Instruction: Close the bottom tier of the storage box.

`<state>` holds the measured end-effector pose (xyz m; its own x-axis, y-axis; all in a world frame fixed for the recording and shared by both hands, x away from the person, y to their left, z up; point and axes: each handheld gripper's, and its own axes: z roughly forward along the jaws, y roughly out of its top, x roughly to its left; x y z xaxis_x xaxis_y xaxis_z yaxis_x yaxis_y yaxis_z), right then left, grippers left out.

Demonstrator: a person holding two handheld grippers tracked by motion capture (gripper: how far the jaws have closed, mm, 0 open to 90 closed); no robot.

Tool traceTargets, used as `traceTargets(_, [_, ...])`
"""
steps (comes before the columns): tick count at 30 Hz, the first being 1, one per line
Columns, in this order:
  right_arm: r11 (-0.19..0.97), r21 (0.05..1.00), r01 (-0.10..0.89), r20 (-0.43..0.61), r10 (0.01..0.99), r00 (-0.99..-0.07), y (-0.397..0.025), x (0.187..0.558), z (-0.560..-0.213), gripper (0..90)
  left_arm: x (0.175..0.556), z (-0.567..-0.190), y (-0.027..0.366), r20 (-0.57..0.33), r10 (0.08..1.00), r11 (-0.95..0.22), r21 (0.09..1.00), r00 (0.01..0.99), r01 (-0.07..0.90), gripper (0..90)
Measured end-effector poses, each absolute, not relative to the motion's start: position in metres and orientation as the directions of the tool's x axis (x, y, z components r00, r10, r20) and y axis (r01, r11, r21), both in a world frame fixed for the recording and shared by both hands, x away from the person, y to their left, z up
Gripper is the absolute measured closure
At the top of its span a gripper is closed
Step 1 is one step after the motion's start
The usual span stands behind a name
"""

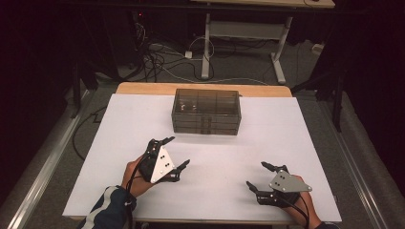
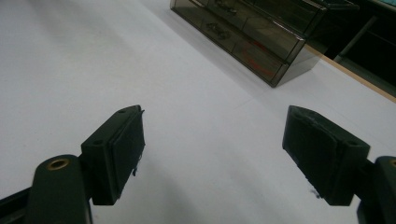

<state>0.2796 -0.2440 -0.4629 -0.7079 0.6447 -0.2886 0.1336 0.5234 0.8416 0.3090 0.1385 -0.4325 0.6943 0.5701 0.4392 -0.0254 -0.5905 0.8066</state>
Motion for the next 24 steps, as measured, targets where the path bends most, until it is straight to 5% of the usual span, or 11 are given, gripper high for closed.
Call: traceTargets(24, [0.526,0.840,0.132,-0.287,0.638,-0.715,-0.243,0.279,-0.464,20.4,0.299,-0.446,0.159,0.444,0.582,-0.618,0.786,0.681,0.016,16.9])
